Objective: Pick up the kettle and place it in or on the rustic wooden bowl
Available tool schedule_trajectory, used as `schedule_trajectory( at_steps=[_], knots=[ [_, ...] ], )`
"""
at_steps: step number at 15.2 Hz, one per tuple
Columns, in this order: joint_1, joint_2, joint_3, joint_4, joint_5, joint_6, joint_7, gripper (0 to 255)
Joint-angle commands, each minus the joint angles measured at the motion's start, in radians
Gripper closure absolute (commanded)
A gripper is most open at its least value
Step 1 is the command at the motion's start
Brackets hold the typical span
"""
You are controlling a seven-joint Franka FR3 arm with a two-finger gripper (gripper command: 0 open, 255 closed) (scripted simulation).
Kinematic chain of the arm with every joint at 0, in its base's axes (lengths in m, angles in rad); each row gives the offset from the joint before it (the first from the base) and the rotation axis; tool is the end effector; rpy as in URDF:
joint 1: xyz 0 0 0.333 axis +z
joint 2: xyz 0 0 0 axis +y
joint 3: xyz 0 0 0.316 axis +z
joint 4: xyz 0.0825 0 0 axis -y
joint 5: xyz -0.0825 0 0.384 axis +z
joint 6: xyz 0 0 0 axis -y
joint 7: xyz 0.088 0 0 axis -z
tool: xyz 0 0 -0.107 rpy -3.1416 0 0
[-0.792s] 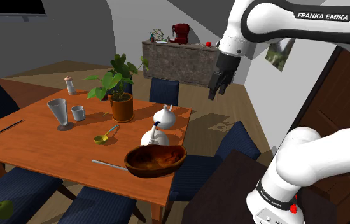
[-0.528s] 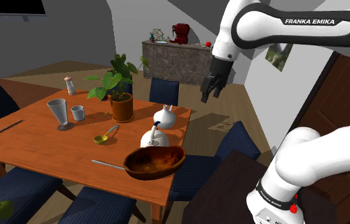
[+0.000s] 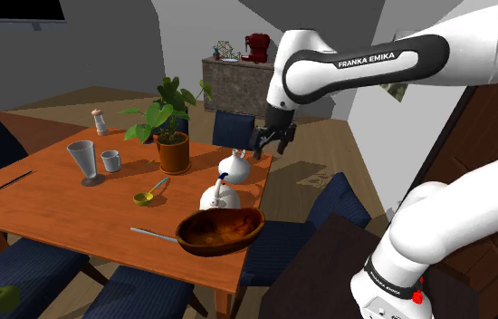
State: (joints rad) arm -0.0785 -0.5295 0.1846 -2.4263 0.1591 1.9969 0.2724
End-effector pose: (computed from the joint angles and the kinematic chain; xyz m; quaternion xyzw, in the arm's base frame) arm 0.3982 0.0579 0.5010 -0.9910 0.1224 -0.0419 0.0354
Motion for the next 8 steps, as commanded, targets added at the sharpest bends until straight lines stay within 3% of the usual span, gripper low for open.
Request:
schedule_trajectory(
  at_steps=[1, 8],
  knots=[
    [-0.016, 0.068, 0.031, 0.011, -0.004, 0.063, 0.071, 0],
    [-0.077, 0.342, 0.119, 0.11, -0.082, 0.243, 0.333, 0]
  ],
)
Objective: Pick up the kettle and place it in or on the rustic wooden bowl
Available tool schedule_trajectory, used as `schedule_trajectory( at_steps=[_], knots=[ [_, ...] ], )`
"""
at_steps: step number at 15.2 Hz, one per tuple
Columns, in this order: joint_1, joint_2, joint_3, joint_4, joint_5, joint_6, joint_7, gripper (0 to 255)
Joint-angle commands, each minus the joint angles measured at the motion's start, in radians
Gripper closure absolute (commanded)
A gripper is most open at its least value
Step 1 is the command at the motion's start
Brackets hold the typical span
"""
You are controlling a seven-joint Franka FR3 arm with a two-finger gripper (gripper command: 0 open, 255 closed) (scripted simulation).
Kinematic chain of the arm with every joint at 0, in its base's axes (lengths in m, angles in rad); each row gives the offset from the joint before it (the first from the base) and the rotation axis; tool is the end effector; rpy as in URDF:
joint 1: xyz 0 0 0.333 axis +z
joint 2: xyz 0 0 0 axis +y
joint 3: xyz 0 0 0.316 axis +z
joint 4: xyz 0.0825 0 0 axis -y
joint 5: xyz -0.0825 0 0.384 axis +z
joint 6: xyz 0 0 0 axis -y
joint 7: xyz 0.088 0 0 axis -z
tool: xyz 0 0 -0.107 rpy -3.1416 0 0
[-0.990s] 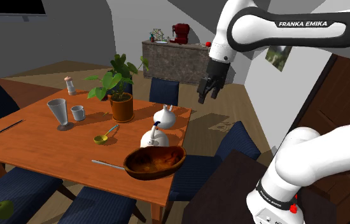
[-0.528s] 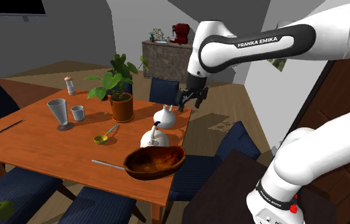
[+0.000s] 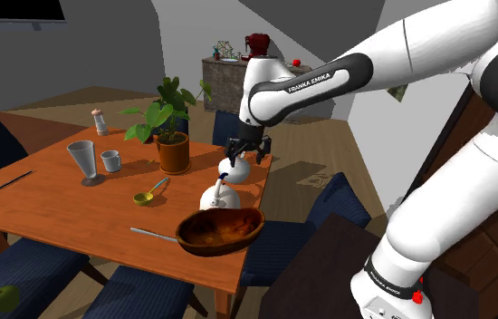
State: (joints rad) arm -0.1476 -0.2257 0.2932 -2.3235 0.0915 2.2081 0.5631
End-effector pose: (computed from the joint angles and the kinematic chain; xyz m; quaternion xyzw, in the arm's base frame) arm 0.4774 0.0764 0.4362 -0.9710 0.2335 -0.0461 0.0230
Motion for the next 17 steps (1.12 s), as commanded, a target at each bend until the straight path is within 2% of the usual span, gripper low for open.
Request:
schedule_trajectory(
  at_steps=[1, 8, 13, 17],
  knots=[
    [-0.015, 0.08, 0.019, 0.027, -0.034, 0.052, 0.083, 0],
    [-0.028, 0.368, 0.02, 0.198, -0.196, 0.146, 0.371, 0],
    [0.003, 0.563, -0.031, 0.354, -0.287, 0.168, 0.543, 0],
    [0.031, 0.712, -0.083, 0.495, -0.325, 0.167, 0.651, 0]
  ],
)
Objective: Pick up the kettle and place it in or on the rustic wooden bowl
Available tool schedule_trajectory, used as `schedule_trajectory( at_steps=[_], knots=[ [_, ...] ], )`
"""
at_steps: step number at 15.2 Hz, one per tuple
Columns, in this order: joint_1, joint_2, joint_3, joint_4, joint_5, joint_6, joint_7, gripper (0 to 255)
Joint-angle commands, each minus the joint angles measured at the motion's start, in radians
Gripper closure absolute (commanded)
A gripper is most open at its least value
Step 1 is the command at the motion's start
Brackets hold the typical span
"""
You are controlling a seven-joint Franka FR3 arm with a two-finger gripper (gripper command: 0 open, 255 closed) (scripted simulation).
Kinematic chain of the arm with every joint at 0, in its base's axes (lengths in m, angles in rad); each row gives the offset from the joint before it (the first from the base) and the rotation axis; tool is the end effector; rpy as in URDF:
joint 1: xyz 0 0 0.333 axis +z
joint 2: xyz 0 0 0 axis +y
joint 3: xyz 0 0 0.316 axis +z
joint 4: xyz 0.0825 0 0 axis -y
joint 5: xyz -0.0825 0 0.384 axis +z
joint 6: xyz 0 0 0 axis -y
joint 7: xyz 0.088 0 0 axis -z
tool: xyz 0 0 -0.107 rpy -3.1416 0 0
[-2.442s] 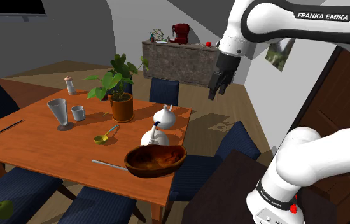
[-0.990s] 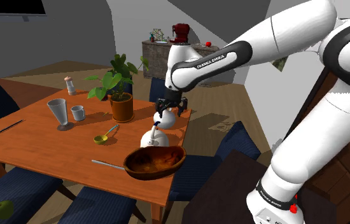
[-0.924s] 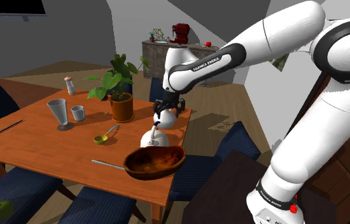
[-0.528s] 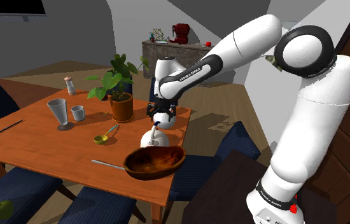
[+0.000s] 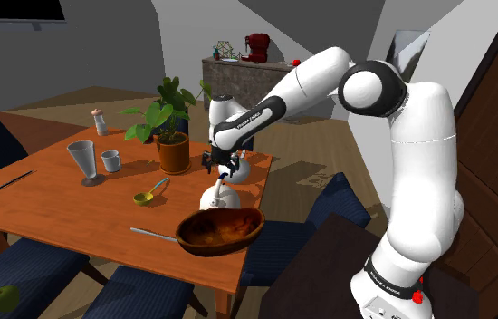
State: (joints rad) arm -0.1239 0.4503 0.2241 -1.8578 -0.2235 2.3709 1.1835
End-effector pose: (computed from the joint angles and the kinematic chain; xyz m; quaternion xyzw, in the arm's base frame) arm 0.6446 0.0524 0.2898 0.8872 -0.4585 0.0512 0.0027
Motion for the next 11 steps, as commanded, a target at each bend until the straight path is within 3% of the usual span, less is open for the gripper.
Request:
schedule_trajectory(
  at_steps=[1, 11],
  knots=[
    [0.014, 0.073, -0.026, 0.067, -0.015, 0.002, 0.054, 0],
    [0.027, 0.179, -0.053, 0.112, -0.038, 0.062, 0.084, 0]
  ],
)
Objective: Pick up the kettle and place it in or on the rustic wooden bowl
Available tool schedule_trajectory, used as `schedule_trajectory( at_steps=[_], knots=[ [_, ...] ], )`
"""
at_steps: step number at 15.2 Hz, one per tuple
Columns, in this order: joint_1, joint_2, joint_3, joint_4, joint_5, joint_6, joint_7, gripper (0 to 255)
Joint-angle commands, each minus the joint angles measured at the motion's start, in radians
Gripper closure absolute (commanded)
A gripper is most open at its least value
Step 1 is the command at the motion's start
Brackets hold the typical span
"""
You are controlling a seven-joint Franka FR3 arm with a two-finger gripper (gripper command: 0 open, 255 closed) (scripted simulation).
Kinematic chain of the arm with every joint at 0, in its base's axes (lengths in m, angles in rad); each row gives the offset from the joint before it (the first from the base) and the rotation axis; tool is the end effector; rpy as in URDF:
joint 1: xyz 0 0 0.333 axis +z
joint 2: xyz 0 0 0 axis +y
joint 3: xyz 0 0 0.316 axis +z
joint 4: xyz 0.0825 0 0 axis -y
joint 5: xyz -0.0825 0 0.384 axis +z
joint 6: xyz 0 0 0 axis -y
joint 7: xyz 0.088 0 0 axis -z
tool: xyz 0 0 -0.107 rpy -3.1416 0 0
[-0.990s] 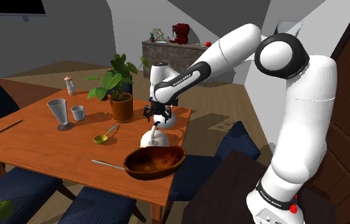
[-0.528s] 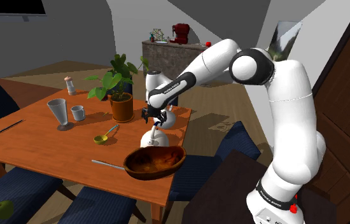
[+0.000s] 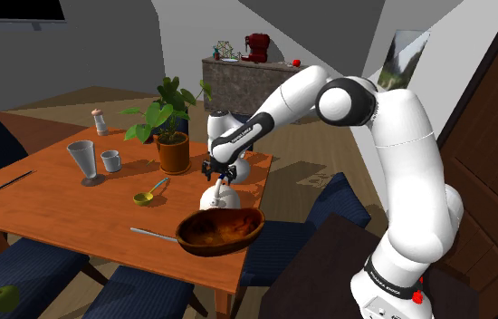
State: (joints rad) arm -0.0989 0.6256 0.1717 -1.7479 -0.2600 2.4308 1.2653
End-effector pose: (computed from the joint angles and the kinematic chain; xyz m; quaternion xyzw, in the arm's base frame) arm 0.6719 0.0374 0.2254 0.8675 -0.4947 0.0521 0.0079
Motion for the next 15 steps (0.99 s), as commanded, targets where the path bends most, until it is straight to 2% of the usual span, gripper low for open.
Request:
schedule_trajectory(
  at_steps=[1, 6, 7, 15],
  knots=[
    [0.002, 0.004, -0.001, 0.002, -0.001, 0.002, 0.002, 0],
    [0.002, 0.004, -0.001, 0.002, -0.001, 0.002, 0.002, 0],
    [0.002, 0.004, -0.001, 0.002, -0.001, 0.002, 0.002, 255],
    [0.002, 0.004, -0.001, 0.002, -0.001, 0.002, 0.002, 255]
  ],
)
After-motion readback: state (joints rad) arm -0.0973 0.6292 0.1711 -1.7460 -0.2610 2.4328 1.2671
